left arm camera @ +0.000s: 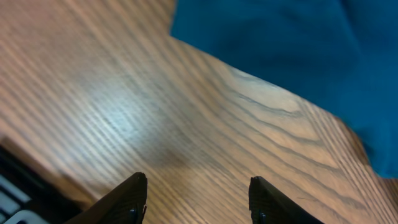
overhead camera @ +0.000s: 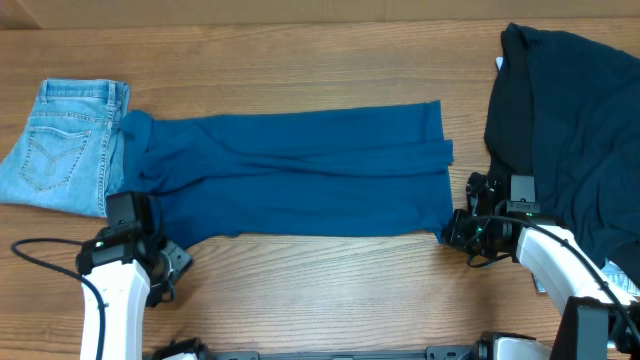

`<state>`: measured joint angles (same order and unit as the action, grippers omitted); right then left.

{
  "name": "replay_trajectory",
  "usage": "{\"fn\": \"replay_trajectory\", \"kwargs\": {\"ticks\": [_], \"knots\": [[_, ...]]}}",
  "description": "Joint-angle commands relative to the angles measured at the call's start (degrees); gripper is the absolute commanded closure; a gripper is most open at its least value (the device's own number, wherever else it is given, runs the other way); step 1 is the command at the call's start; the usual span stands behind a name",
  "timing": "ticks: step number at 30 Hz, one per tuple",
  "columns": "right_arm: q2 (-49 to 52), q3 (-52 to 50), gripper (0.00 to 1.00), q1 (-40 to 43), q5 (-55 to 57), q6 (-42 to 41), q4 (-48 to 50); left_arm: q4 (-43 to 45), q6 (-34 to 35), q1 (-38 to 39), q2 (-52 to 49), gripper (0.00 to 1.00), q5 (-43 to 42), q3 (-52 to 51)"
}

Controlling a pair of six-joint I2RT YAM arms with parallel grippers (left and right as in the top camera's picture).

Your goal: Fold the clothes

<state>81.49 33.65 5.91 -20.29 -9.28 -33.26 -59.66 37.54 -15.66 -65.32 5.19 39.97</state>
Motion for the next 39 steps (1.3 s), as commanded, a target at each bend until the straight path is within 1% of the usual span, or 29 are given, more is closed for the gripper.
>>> {"fn": "replay_trajectory", "kwargs": {"ticks": [1, 5, 7, 8, 10, 12, 17, 20, 23, 26, 28, 30, 33, 34, 36, 37, 39], "knots": [[-0.37, -0.37, 0.96, -0.15, 2.34, -1.42, 0.09, -0.17, -0.31, -3.93, 0.20, 0.44, 1.75, -0.48], [-0.37, -0.37, 0.96, -0.15, 2.25, -1.44, -0.02, 0.57, -0.35, -7.39, 0.20, 0.36, 5.62, -0.48], [-0.37, -0.37, 0.96, -0.15, 2.23, -1.44, 0.00, 2.38, -2.10, -9.14, 0.17, 0.34, 6.12, -0.46], [-0.37, -0.37, 0.96, -0.15, 2.23, -1.44, -0.02, 4.24, -4.52, -10.29, 0.17, 0.33, 5.33, -0.48], [-0.37, -0.37, 0.96, -0.15, 2.23, -1.44, -0.11, 7.69, -9.84, -12.04, -0.15, 0.33, 3.45, -0.48], [-0.37, -0.37, 0.96, -0.15, 2.23, -1.44, -0.22, 9.62, -12.33, -13.29, -1.11, 0.34, 2.64, -0.48], [-0.37, -0.37, 0.96, -0.15, 2.23, -1.44, -0.28, 14.27, -16.00, -14.60, -7.15, 0.36, -2.32, -0.48], [-0.37, -0.37, 0.96, -0.15, 2.23, -1.44, -0.28, 15.80, -16.17, -14.60, -11.28, 0.38, -2.80, -0.48], [-0.37, -0.37, 0.96, -0.15, 2.23, -1.44, -0.42, 18.53, -18.71, -14.60, -16.09, 0.38, -4.76, -0.48], [-0.37, -0.37, 0.96, -0.15, 2.23, -1.44, -0.39, 21.20, -19.50, -14.60, -19.52, 0.39, -6.29, -0.48], [-0.37, -0.37, 0.96, -0.15, 2.23, -1.44, -0.42, 23.34, -21.35, -14.60, -21.68, 0.43, -8.90, -0.48], [-0.37, -0.37, 0.96, -0.15, 2.23, -1.44, -0.44, 24.35, -22.16, -14.60, -22.58, 0.52, -10.01, -0.48], [-0.37, -0.37, 0.96, -0.15, 2.23, -1.44, -0.44, 24.22, -23.32, -14.60, -22.56, 0.81, -11.06, -0.48], [-0.37, -0.37, 0.96, -0.15, 2.23, -1.44, -0.44, 24.17, -23.74, -14.60, -22.53, 0.86, -11.76, -0.46], [-0.37, -0.37, 0.95, -0.15, 2.23, -1.44, -0.66, 23.82, -24.35, -14.60, -22.40, 0.93, -13.81, -0.39], [-0.37, -0.37, 0.95, -0.15, 2.23, -1.44, -0.70, 23.41, -24.55, -14.60, -22.23, 0.95, -14.86, -0.35], [-0.37, -0.15, 0.96, -0.15, 2.23, -1.44, -1.44, 21.14, -25.05, -14.60, -21.35, 0.96, -17.27, 0.17]]}}
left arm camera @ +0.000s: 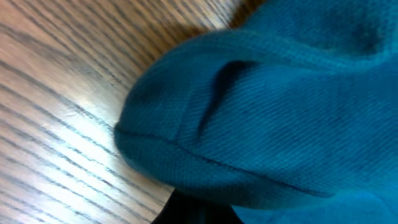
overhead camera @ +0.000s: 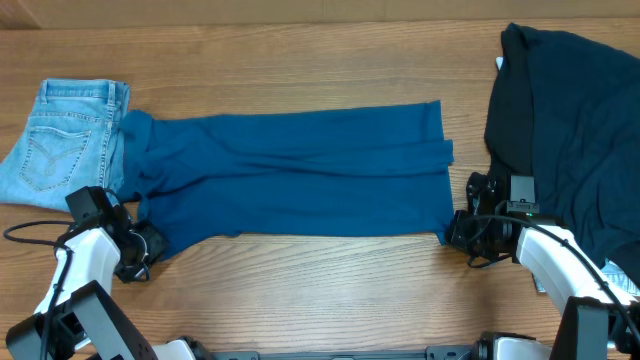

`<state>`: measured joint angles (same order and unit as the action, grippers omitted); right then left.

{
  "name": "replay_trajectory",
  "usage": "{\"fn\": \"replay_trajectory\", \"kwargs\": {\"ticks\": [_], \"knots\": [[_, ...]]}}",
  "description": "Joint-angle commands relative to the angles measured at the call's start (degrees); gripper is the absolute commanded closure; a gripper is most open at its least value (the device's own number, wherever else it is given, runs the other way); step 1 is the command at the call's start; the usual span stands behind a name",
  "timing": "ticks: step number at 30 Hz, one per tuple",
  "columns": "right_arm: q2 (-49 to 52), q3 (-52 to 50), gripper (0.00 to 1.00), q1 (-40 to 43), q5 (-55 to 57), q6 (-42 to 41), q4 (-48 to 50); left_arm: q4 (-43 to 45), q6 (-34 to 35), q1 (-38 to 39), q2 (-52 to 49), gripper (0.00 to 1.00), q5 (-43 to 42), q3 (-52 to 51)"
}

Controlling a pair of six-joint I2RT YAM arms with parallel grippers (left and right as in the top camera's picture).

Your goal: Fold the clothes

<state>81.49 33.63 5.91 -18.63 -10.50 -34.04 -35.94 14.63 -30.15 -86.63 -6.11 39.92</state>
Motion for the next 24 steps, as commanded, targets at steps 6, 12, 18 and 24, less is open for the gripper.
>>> {"fn": "replay_trajectory", "kwargs": {"ticks": [6, 12, 18, 24], "knots": [[-1.01, 5.09, 0.96, -0.15, 0.59, -0.20, -4.96, -11.47, -3.65, -0.11, 5.22, 0.96, -8.57, 4.02], [-1.99, 12.13, 0.96, -0.15, 2.29, -0.26, -6.16, -14.51, -3.67, -0.26, 11.23, 0.96, -8.52, 9.64], [-1.99, 13.75, 0.96, -0.15, 7.52, -1.88, -5.75, -14.38, -2.91, -0.26, 12.76, 0.95, -6.51, 14.19], [-1.99, 13.77, 0.96, 0.55, 12.41, -3.50, -5.03, -13.42, -2.12, -0.39, 12.76, 0.95, -3.93, 14.64]]}}
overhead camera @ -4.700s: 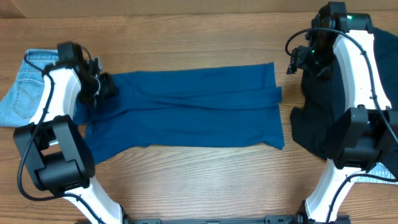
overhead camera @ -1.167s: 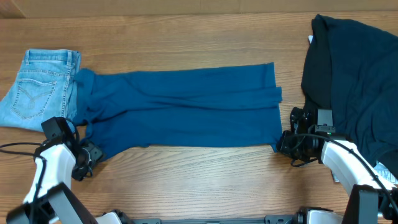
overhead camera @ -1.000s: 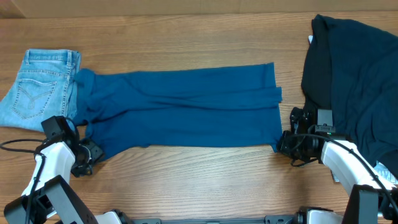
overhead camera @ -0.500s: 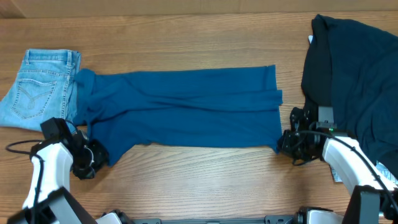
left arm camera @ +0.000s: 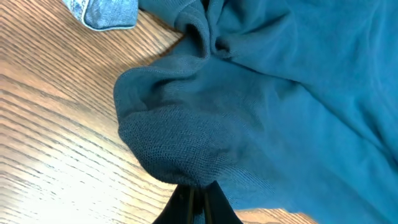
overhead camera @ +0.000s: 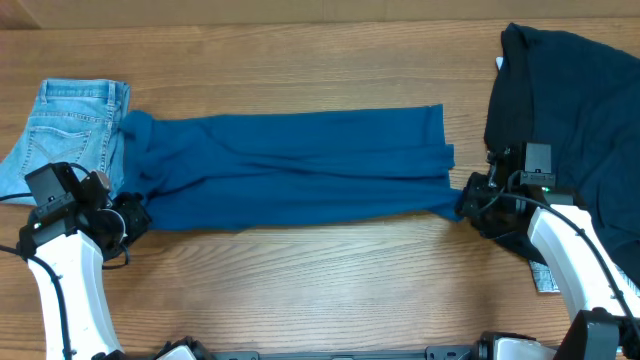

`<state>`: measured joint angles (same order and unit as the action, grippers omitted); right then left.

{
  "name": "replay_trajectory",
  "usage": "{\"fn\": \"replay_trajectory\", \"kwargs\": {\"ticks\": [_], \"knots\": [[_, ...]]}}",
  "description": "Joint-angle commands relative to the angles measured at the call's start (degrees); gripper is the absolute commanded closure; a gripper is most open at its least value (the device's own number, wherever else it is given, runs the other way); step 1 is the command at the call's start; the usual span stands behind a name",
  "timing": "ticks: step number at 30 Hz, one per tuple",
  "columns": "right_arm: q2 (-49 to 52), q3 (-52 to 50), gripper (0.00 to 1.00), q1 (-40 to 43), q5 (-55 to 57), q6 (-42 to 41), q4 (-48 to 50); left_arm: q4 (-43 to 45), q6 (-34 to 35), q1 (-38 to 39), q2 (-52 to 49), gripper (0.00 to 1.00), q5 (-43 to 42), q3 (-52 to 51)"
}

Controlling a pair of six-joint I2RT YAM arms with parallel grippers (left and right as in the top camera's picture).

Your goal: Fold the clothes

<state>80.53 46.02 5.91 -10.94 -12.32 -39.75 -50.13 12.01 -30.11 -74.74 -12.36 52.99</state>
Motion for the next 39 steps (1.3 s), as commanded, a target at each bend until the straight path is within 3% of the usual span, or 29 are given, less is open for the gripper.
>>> {"fn": "replay_trajectory", "kwargs": {"ticks": [1, 10, 17, 24, 33, 39], "knots": [[-1.03, 1.36, 0.96, 0.94, 5.27, -2.43, 0.68, 1.07, 0.96, -0.74, 0.87, 0.95, 2.43, 1.57], [-1.03, 1.36, 0.96, 2.47, 3.74, -2.71, 0.33, 3.52, 2.38, -1.88, 0.87, 0.95, 2.21, 1.57], [-1.03, 1.36, 0.96, 2.47, -10.10, -2.10, -4.72, 6.60, 2.43, -1.88, 0.87, 0.94, -1.60, 1.57], [-1.03, 1.36, 0.96, 2.47, -11.69, 0.57, -8.63, 7.52, 3.04, -1.86, 0.87, 0.93, -3.61, 1.81], [-1.03, 1.38, 0.96, 2.47, -19.80, 8.17, -6.51, 8.83, 3.02, -1.88, 0.87, 0.94, -7.63, 6.40], [-1.03, 1.38, 0.96, 2.47, -20.59, 7.80, -1.16, 9.73, 3.02, -1.88, 0.87, 0.93, -7.50, 8.63]]}}
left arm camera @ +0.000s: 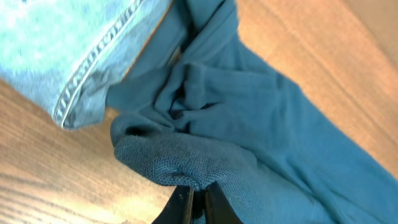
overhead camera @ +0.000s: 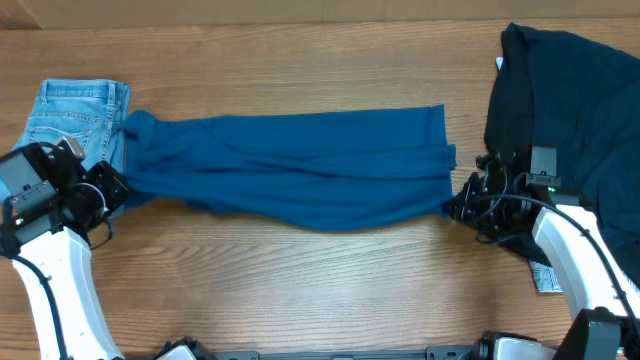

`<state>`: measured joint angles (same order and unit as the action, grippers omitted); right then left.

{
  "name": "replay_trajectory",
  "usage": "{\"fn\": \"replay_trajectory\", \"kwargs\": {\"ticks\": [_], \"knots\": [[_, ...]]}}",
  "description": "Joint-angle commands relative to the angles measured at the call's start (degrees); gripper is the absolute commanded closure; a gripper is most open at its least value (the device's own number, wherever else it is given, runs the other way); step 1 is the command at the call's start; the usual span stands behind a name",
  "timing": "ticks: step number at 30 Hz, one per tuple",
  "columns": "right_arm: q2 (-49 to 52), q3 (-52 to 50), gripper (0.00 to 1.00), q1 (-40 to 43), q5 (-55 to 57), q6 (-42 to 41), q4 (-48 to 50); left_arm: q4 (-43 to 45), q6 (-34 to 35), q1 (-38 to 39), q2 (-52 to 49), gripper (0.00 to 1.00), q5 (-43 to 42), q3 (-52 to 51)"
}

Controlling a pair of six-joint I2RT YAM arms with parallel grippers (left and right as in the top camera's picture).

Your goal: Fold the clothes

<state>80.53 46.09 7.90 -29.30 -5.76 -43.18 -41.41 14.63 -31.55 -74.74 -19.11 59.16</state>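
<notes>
A long blue garment [overhead camera: 290,165] lies stretched across the table's middle, its near edge lifted and sagging between the two arms. My left gripper [overhead camera: 112,190] is shut on its left near corner; in the left wrist view the ribbed blue cloth [left arm camera: 186,158] bunches right above the closed left gripper [left arm camera: 198,196]. My right gripper [overhead camera: 458,205] pinches the garment's right near corner, the jaws hidden by the wrist.
Folded light-blue jeans [overhead camera: 62,125] lie at the far left, touching the blue garment's left end; their hem [left arm camera: 87,81] shows in the left wrist view. A dark navy garment [overhead camera: 575,120] is heaped at the right. A small white tag [overhead camera: 545,280] lies near the right arm.
Both grippers have moved further from the table's front with the near edge of the blue garment. The left one is now beside the jeans, and the garment looks narrower.
At first the left gripper was open over bare wood near the garment's left corner while the right sat at the right corner. Then the left was at that corner, then shut on it and lifted. Now both hold the near edge, carried toward the far edge.
</notes>
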Motion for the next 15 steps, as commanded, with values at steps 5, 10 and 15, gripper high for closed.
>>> {"fn": "replay_trajectory", "kwargs": {"ticks": [5, 10, 15], "knots": [[-1.03, 1.31, 0.96, 0.48, -3.02, 1.25, 6.78, 0.94, 0.39, -0.42, 0.87, 0.91, 0.22, 2.47], [-1.03, 1.31, 0.96, 0.48, -2.97, 1.07, 10.78, 0.92, 0.37, -0.39, 0.87, 0.82, 0.22, 2.47], [-1.03, 1.29, 0.96, 0.48, -2.12, 1.03, 13.62, 0.96, 0.33, -0.35, 0.81, 0.77, 0.61, 2.45]]}}
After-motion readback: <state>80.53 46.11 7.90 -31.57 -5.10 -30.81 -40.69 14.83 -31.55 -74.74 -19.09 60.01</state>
